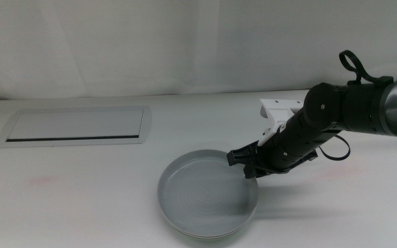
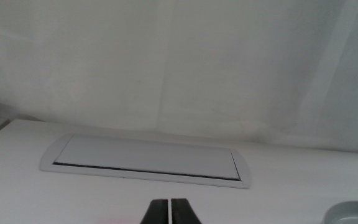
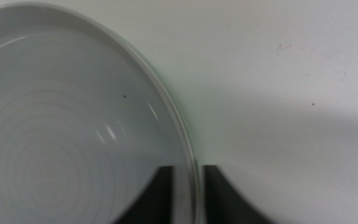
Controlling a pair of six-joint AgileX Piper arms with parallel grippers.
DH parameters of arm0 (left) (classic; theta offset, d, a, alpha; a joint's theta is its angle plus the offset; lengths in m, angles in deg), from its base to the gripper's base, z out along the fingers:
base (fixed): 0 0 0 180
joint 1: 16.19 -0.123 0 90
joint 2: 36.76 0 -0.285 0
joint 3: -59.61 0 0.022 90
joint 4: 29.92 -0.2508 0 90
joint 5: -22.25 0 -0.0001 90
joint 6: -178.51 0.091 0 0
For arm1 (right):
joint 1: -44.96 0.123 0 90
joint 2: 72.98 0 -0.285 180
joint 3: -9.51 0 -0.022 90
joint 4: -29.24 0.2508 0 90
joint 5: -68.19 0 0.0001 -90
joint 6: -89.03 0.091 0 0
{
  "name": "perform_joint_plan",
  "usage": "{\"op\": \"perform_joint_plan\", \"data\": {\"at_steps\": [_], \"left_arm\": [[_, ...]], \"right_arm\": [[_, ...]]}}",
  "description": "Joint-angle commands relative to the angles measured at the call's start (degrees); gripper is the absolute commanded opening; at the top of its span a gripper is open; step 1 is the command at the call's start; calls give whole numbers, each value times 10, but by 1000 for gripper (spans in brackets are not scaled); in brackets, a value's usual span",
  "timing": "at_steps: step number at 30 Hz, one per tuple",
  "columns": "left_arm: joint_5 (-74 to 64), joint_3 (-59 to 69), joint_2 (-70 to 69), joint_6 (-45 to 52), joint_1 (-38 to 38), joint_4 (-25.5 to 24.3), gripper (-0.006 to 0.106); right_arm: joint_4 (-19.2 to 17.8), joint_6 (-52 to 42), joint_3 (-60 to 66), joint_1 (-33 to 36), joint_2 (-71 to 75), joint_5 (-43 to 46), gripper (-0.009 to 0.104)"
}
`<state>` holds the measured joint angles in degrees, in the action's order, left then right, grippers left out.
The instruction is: Stack the three bowls on top of each other.
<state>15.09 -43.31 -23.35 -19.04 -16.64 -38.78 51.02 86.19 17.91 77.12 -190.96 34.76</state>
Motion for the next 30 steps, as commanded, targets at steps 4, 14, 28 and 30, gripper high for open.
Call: {"op": "perform_joint_plan", "data": {"at_steps": [4, 14, 28, 30], "left_arm": [[1, 22, -3, 2, 5, 3, -3], [1, 22, -3, 2, 5, 3, -3], [1, 22, -3, 2, 5, 3, -3], [1, 22, -3, 2, 5, 3, -3]], "right_arm": [[-1, -24, -21, 3, 0, -20, 71], [-64, -31, -61, 2, 44, -20, 103], [-293, 44, -88, -235, 201, -64, 103], [-291, 44, -85, -285, 227, -68, 103]]}}
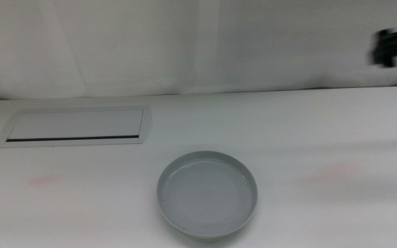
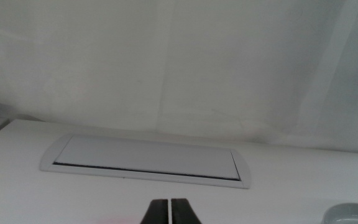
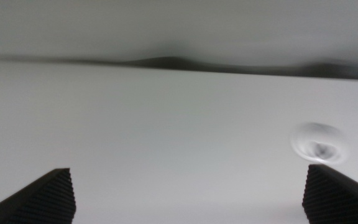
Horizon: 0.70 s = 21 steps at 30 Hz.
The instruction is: Stack the three bowls on top of each other.
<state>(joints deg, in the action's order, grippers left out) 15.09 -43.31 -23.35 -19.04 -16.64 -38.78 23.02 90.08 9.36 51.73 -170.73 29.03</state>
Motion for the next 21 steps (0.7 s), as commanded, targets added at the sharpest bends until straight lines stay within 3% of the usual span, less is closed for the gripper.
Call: {"op": "perform_joint_plan", "data": {"at_steps": [1, 6, 9, 12, 14, 16, 21], "left_arm": [[1, 22, -3, 2, 5, 3, -3], [1, 22, -3, 2, 5, 3, -3], [1, 22, -3, 2, 5, 3, -3], [1, 22, -3, 2, 5, 3, -3], [1, 22, -3, 2, 5, 3, -3], [1, 22, -3, 2, 5, 3, -3], [1, 22, -3, 2, 5, 3, -3]], "right_arm": [[-7, 5, 2, -50, 35, -11, 103], [-3, 5, 25, -72, 104, 11, 97], [-4, 2, 73, -53, 159, 46, 82], [-4, 2, 131, -37, 217, 74, 51], [-2, 9, 175, -28, 263, 99, 20], [-3, 26, 215, -22, 309, 118, -2], [-21, 30, 382, -3, 563, 129, -2]]}}
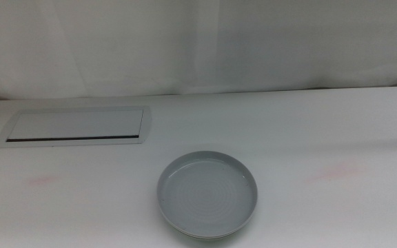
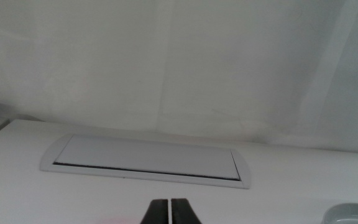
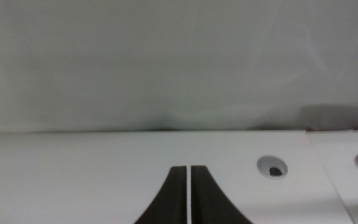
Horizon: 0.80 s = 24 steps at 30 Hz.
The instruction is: Stack the three bowls on top of each other.
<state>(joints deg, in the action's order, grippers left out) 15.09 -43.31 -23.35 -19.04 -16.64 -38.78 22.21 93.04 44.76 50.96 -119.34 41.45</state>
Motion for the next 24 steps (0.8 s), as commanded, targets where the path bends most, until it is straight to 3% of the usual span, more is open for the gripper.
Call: {"op": "perform_joint_plan", "data": {"at_steps": [1, 9, 24], "left_arm": [[1, 22, -3, 2, 5, 3, -3], [1, 22, -3, 2, 5, 3, -3], [-1, 22, -4, 2, 5, 3, -3]], "right_arm": [[-14, 1, 49, 7, 92, 5, -2], [-9, 34, 204, 9, 400, 28, -2], [-18, 31, 411, 9, 362, 121, -2]]}}
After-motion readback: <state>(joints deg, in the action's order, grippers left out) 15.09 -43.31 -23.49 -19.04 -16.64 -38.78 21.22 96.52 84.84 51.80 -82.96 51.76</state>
